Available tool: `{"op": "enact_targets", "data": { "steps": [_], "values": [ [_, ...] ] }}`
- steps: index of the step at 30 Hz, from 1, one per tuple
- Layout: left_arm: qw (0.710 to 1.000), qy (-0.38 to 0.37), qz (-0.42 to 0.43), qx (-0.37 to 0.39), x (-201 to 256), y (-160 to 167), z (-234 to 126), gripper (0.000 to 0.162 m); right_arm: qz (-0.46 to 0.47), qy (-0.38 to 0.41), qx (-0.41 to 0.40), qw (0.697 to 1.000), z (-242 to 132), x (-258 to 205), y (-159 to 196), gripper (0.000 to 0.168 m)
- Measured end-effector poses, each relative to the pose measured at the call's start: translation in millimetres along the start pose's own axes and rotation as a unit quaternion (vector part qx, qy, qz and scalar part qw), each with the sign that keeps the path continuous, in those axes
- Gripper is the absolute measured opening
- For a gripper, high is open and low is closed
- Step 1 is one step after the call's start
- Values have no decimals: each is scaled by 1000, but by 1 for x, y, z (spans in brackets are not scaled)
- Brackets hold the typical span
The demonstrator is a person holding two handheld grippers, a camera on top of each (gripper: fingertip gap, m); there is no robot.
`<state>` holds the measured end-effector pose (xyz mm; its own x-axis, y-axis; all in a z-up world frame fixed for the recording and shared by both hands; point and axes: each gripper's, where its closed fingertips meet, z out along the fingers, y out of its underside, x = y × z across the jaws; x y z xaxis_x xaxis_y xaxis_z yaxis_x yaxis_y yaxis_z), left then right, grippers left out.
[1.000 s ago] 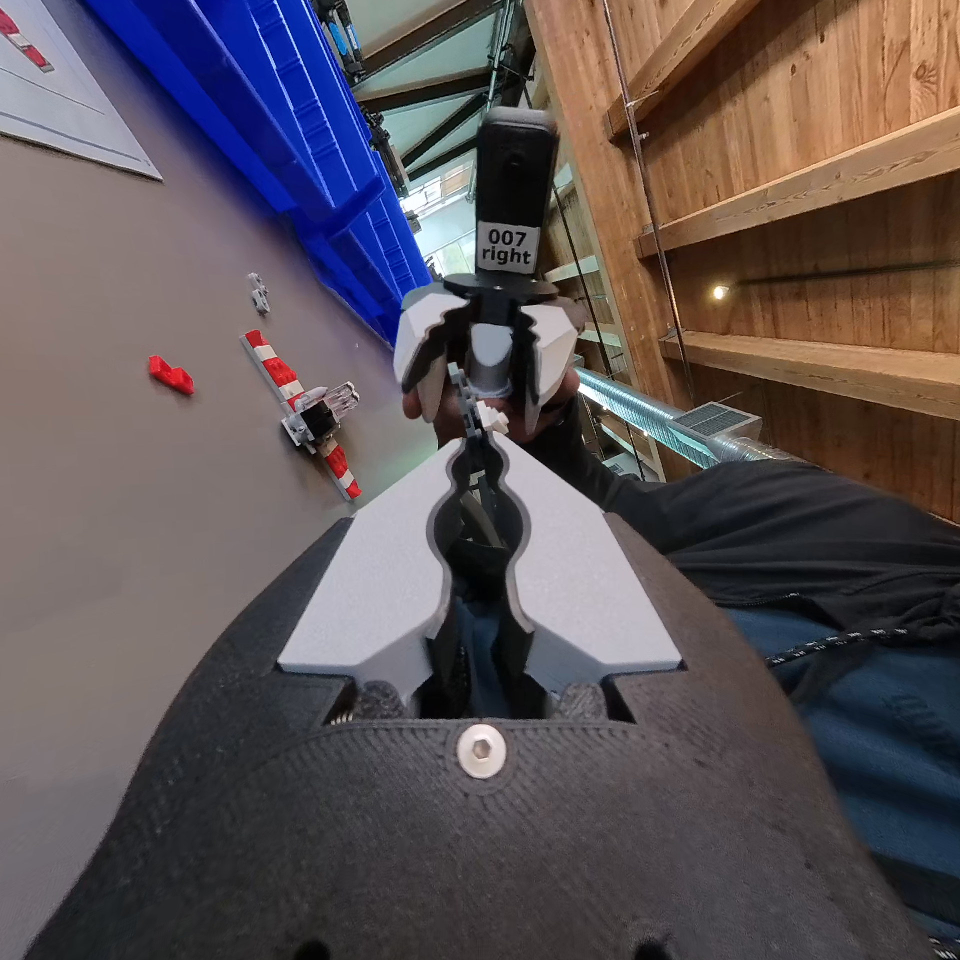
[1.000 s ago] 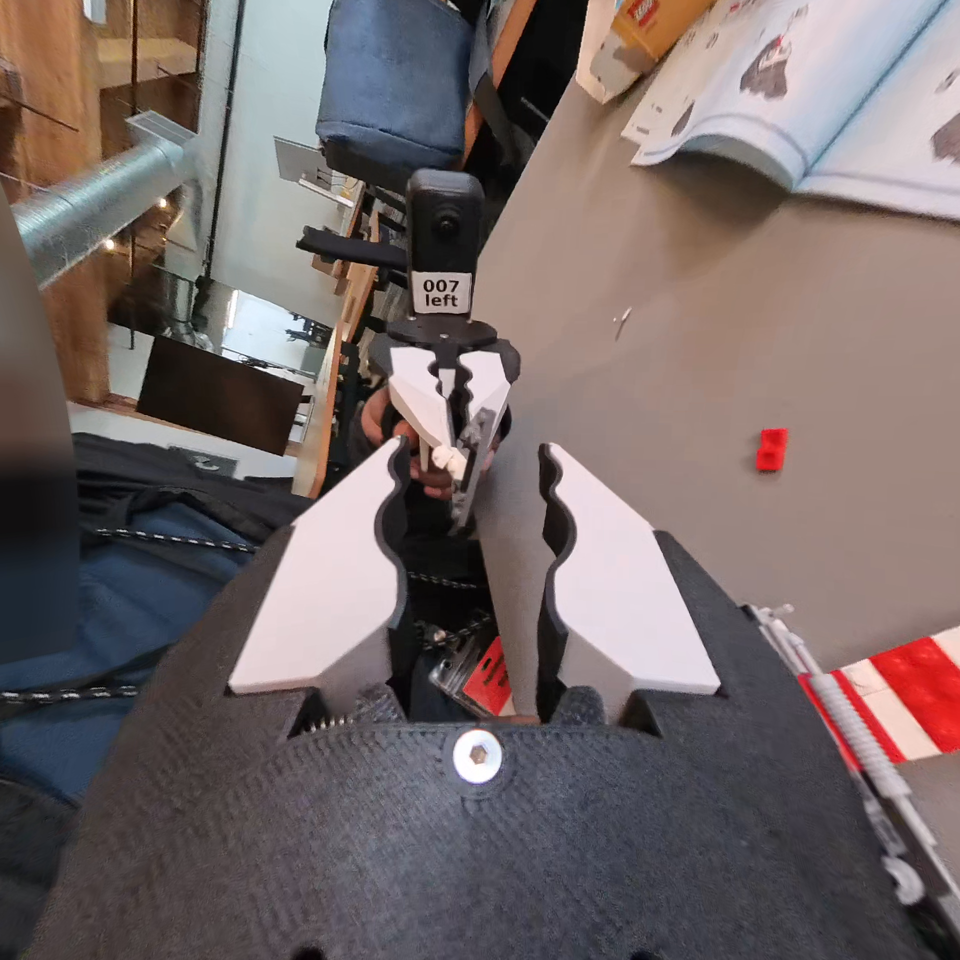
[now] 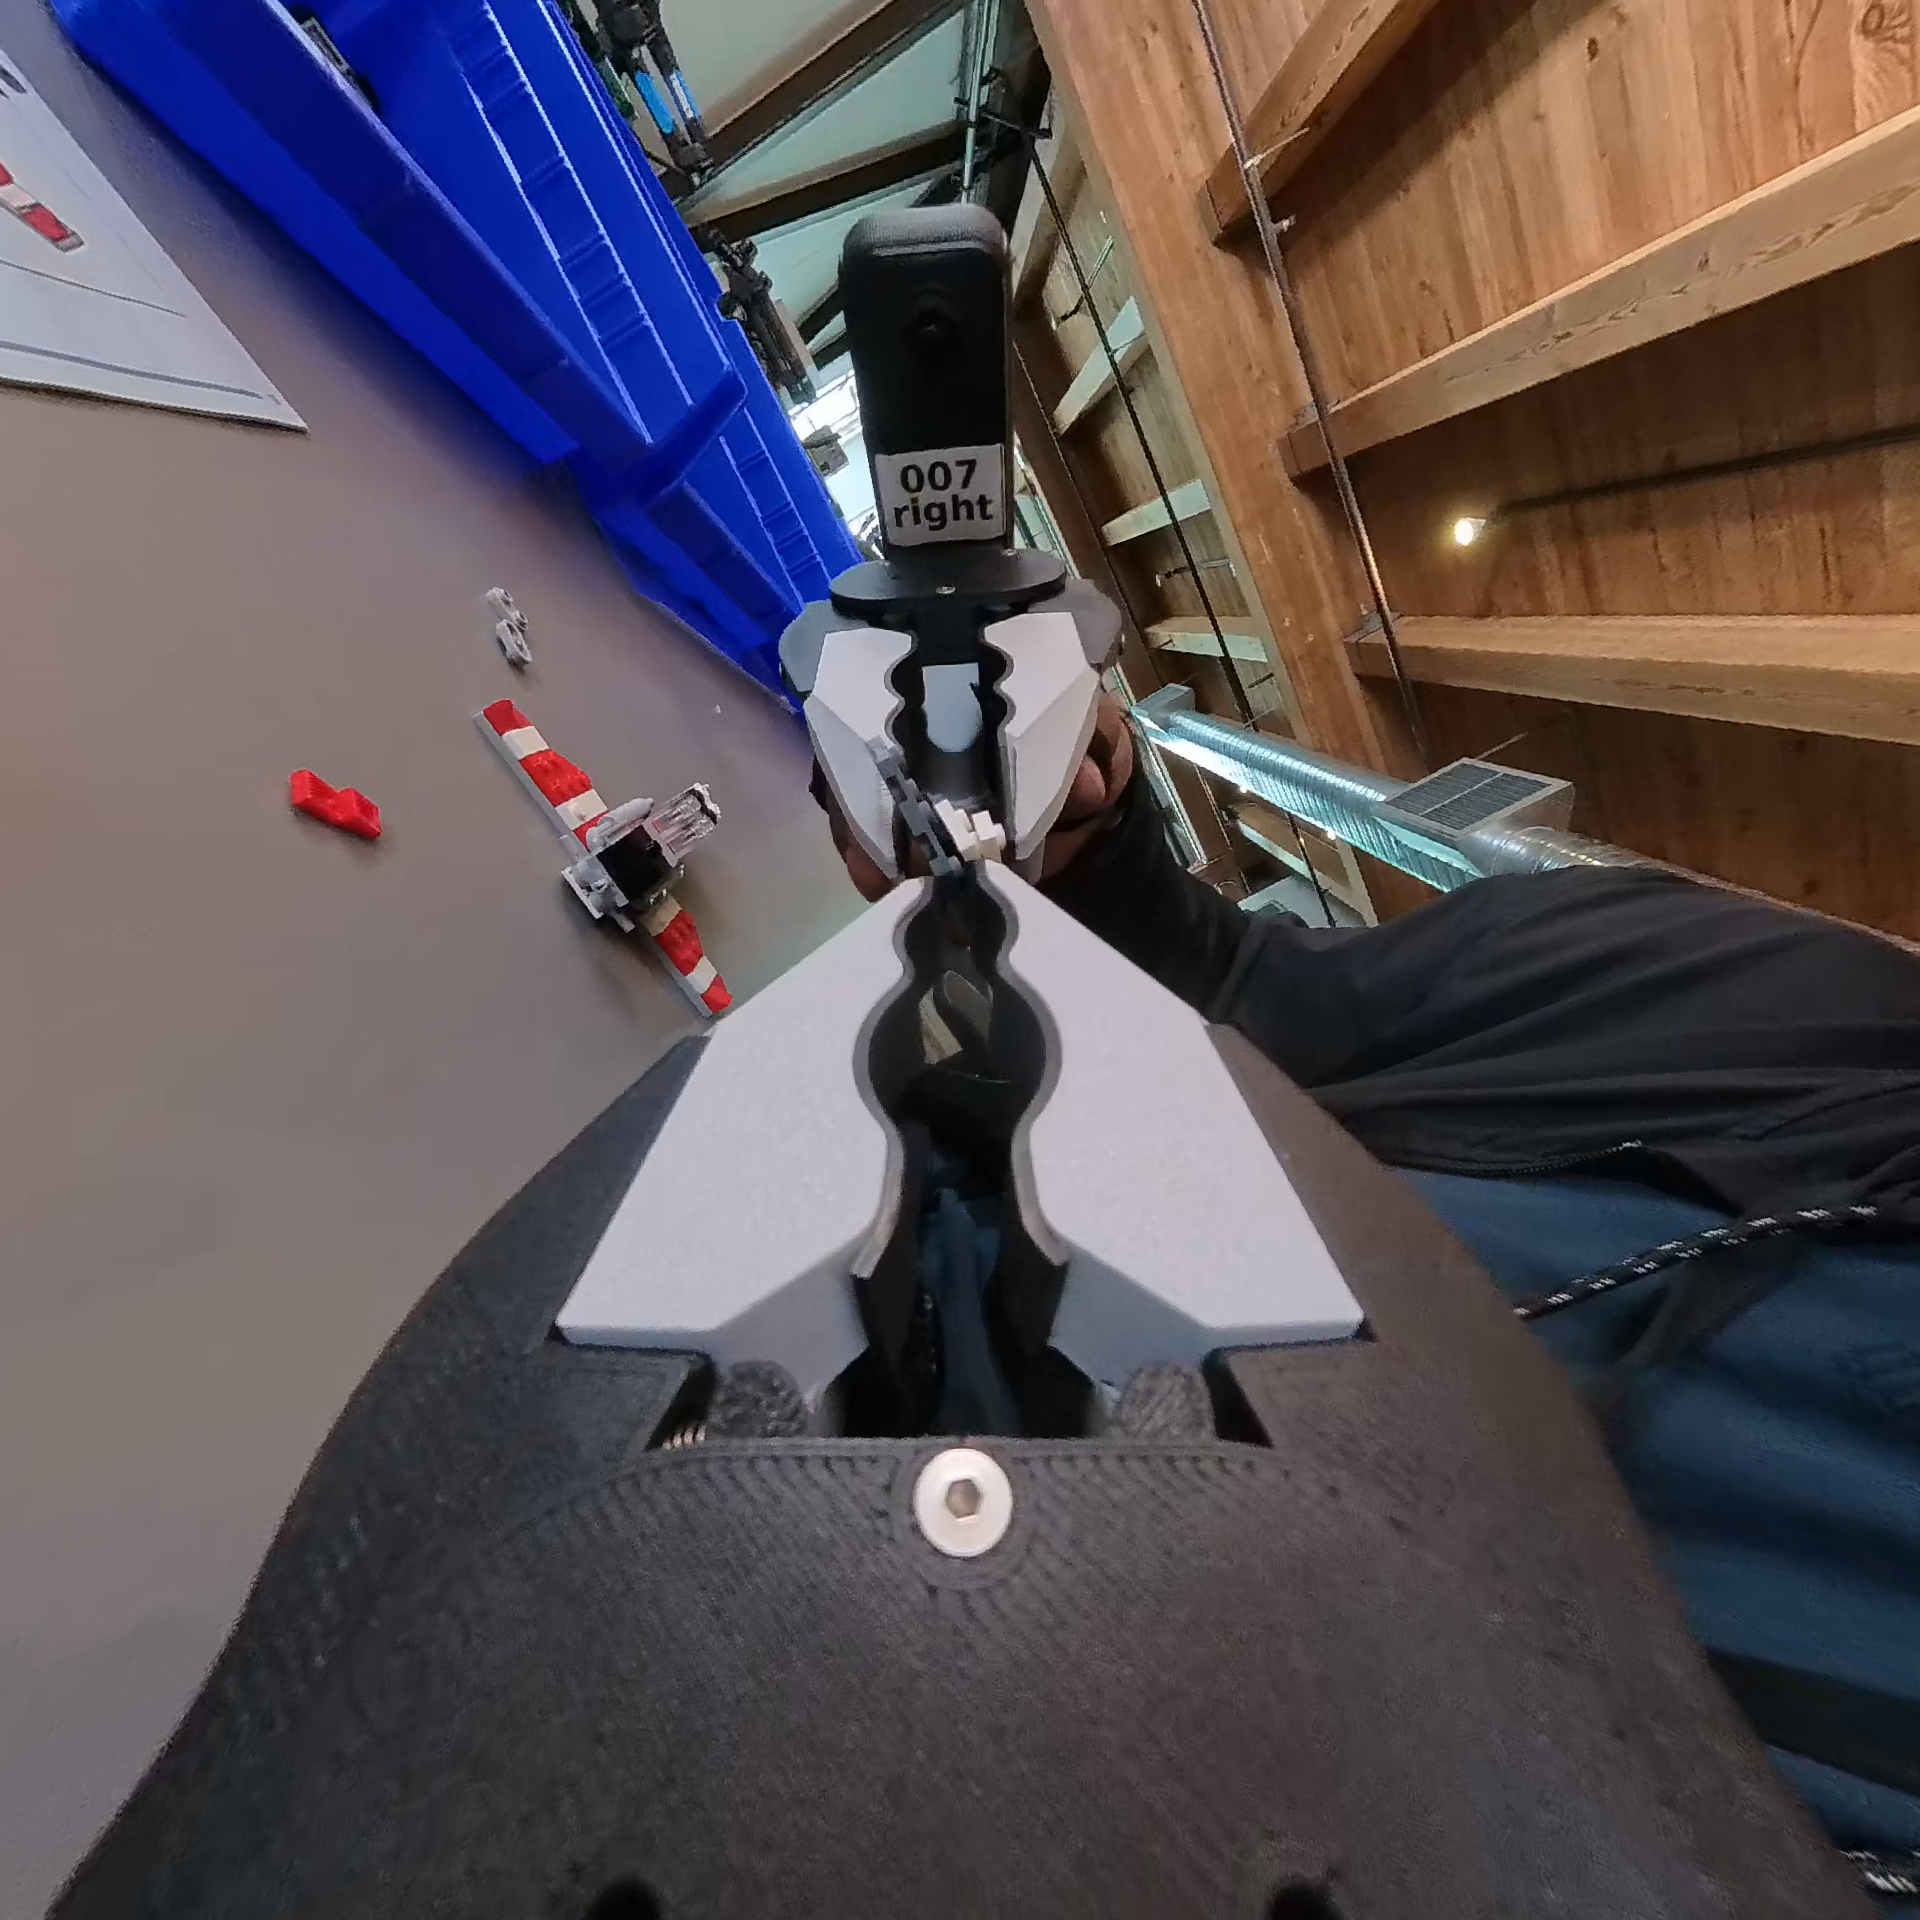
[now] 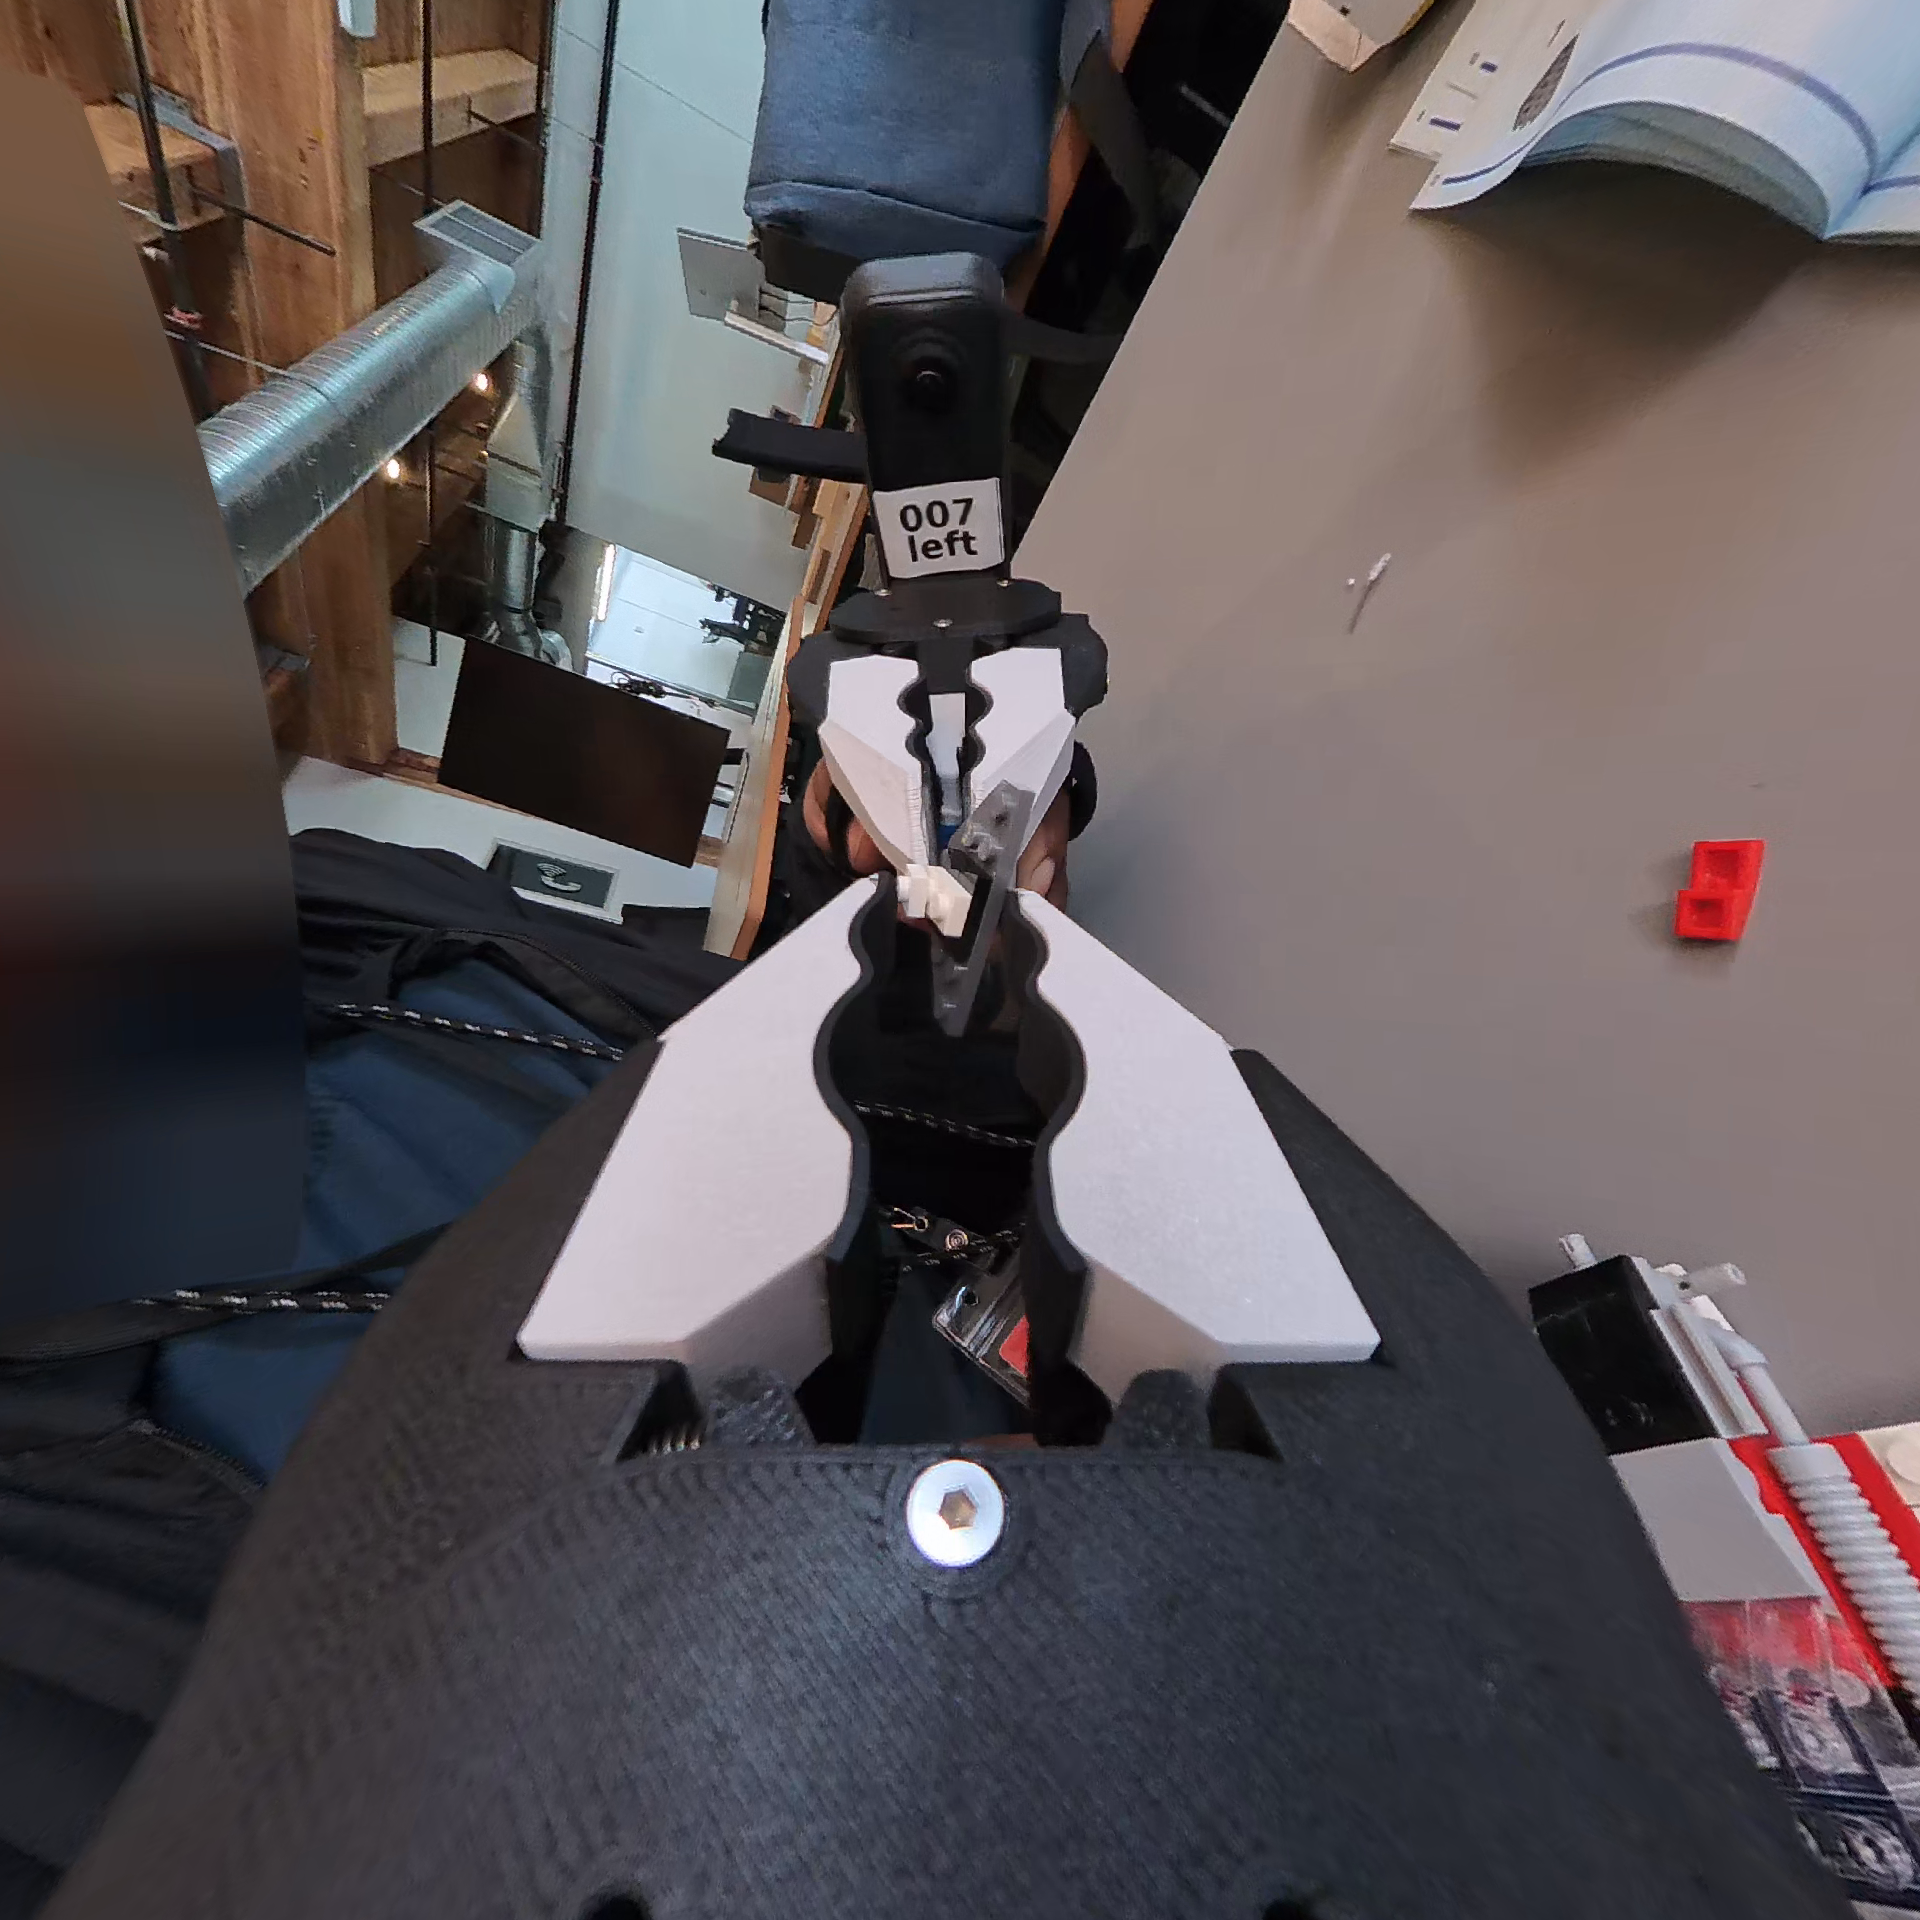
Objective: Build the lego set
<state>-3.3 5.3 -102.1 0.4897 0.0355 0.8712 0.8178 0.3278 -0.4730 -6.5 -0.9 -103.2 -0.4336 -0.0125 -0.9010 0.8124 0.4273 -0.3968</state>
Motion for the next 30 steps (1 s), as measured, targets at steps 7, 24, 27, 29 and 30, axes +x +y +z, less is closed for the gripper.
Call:
{"op": "enact_targets", "data": {
  "steps": [7,24,27,29,30],
  "values": [
    [1000,-11,19,-4,-1,0,0,3,4,4,5,1000,0,1,1,19],
    [999,-14,34,-2,1,-1,0,3,-15,5,17,1000,1,-1,-1,18],
    [999,-11,41,-4,2,-1,0,3,-18,2,16,1000,0,-4,0,18],
    [999,-7,47,-5,5,0,0,3,-20,-2,15,1000,0,-6,0,17],
    [999,-5,51,-6,6,0,0,3,-22,-3,14,1000,0,-8,0,17]
  ]
}}
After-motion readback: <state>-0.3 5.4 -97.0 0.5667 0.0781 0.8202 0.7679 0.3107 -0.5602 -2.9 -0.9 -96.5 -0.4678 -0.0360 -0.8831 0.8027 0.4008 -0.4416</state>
